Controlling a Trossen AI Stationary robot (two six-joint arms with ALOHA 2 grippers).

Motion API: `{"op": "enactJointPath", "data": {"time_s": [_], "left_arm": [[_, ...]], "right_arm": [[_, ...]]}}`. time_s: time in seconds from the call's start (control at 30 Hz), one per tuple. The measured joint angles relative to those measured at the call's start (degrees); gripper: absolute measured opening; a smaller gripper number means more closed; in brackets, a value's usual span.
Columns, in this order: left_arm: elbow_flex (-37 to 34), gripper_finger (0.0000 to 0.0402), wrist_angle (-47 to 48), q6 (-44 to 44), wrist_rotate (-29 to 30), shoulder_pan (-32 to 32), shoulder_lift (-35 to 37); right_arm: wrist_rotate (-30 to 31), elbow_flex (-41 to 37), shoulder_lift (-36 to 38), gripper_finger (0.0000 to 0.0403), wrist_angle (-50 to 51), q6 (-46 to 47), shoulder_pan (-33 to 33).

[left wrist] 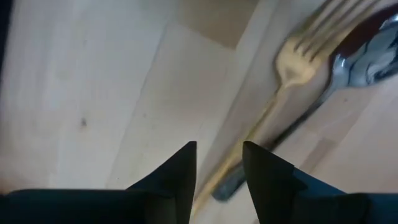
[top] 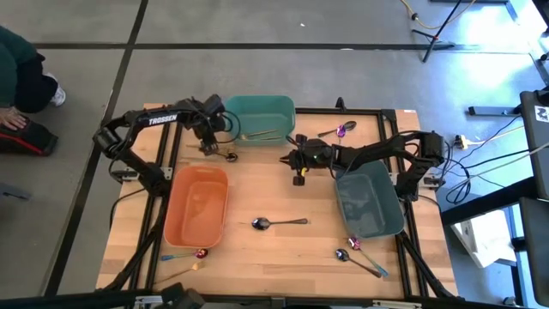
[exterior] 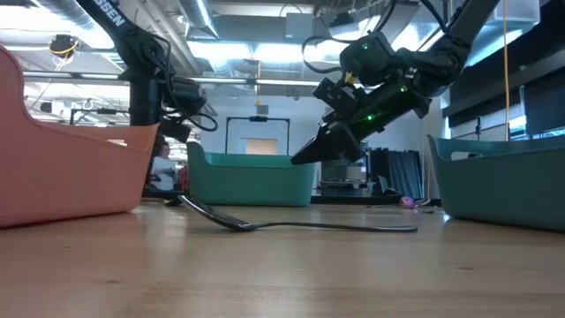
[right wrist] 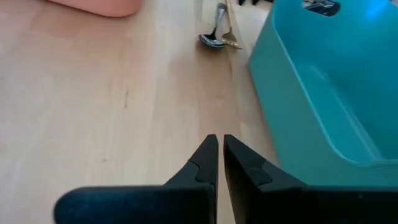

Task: Sort silverware by color (type)
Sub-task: Put the gold fork into the green bin

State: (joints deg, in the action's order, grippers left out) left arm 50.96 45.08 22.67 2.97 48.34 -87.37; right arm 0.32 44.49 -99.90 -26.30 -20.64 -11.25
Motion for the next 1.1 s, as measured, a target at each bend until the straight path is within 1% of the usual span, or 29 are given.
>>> {"op": "enactJointPath", "data": {"time_s": [0.23,0.3,0.37,0.43,0.6,0.77,0.87,1.0,1.1], "left_arm": [[0.0,0.0129,-1.8,1.9,-1.7,0.1,-1.7],[0.0,0.0127,-1.6,2.1,-3.0,-0.1,-2.1],[0.0,0.0126,-0.7,3.6,-5.2,-0.1,-2.3],[0.0,0.0126,0.1,5.2,-6.2,-0.3,-2.3],[0.0,0.0125,0.5,5.1,-4.8,-0.4,-2.3],[0.7,0.0125,1.6,3.6,-3.8,-0.4,-1.9],[1.2,0.0125,2.8,3.1,-3.5,-0.3,-0.7],[1.2,0.0125,3.9,3.0,-3.8,1.2,0.1],[0.7,0.0125,4.3,2.9,-5.5,2.6,0.1]], "right_arm": [[-2.8,0.0,0.0,0.0019,0.1,0.9,0.0],[-2.8,0.0,0.0,0.0019,0.3,0.9,0.0],[-2.8,0.0,0.0,0.0019,0.3,0.9,0.0],[-2.8,0.0,-0.1,0.0019,0.0,0.9,0.0],[-2.2,0.0,-0.1,0.0019,-0.8,0.9,0.0],[0.8,0.0,-0.1,0.0019,-1.1,0.7,0.0],[4.1,0.0,0.0,0.0019,-1.1,0.7,0.0],[9.6,0.0,0.3,0.0019,-3.0,0.8,0.0],[10.6,0.0,0.3,0.0019,-3.8,0.8,0.0]]}}
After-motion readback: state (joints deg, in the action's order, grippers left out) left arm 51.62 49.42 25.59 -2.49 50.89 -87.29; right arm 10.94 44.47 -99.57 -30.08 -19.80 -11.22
